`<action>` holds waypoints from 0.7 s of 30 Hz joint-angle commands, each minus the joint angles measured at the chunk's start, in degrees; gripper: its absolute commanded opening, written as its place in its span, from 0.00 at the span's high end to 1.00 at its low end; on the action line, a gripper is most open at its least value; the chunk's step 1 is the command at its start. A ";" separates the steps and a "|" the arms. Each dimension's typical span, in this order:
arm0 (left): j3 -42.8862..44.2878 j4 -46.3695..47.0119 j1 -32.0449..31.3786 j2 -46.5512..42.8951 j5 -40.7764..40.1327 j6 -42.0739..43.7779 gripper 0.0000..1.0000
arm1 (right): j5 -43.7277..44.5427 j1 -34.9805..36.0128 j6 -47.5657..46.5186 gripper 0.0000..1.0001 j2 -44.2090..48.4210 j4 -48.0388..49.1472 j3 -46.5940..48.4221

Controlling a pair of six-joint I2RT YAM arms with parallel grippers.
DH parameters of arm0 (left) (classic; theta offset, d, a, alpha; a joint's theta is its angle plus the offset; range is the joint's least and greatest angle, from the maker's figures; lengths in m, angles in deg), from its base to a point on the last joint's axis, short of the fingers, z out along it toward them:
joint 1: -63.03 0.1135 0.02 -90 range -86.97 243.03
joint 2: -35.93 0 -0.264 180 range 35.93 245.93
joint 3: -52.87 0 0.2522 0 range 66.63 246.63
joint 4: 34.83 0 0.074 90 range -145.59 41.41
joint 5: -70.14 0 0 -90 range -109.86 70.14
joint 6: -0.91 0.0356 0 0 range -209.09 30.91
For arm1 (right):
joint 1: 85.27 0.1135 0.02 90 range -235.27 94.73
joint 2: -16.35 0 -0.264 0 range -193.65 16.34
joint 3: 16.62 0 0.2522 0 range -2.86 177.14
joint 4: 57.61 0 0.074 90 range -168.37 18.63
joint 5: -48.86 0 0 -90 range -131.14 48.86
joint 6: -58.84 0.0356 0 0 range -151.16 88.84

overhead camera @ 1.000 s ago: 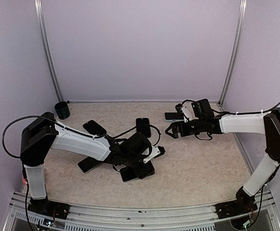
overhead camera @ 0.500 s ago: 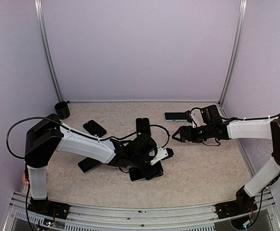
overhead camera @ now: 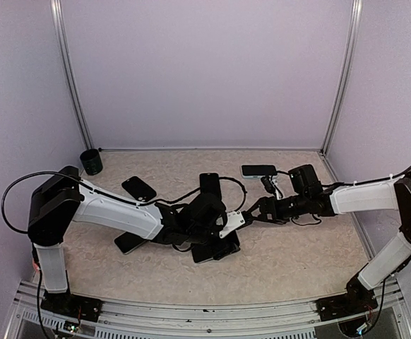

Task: Put the phone into the phone case
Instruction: Pass from the left arm to the right

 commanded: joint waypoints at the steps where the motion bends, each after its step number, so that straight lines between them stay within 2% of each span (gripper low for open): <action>1: -0.44 3.31 -0.40 -3.42 -1.16 0.87 0.42 | -4.71 1.43 2.67 0.15 -2.26 5.81 -1.11; 8: -0.63 3.79 -0.56 -3.61 -1.24 0.83 0.42 | -8.92 4.20 3.93 0.18 -6.35 9.75 -0.25; 21: -0.55 4.18 -0.54 -3.00 -1.15 0.76 0.42 | -10.10 8.66 5.24 0.27 -11.64 12.62 1.29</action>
